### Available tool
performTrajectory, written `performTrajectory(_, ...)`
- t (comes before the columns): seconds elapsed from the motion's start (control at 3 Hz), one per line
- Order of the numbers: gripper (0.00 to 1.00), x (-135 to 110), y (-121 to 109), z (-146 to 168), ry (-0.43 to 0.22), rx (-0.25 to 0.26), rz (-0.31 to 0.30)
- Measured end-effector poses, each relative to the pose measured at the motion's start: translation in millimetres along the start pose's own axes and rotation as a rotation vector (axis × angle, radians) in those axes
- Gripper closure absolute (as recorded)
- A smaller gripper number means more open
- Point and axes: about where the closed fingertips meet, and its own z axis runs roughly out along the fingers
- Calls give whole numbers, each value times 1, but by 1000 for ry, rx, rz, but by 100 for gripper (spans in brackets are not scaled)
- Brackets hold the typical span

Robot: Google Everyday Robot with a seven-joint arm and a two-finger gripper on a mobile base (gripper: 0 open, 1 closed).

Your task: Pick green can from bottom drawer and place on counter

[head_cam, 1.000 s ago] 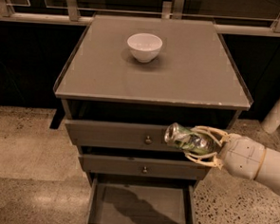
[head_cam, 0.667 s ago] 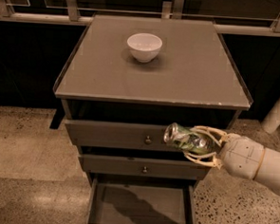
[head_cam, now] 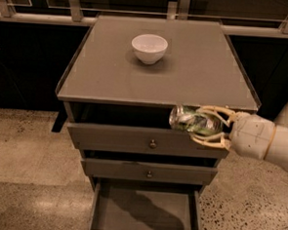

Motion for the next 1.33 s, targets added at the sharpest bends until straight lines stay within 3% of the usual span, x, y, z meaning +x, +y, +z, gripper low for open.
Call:
performTrajectory(0.67, 100, -4, -64, 21, 72, -28, -72)
performTrajectory(1.33, 100, 50, -120, 24, 107, -57, -1)
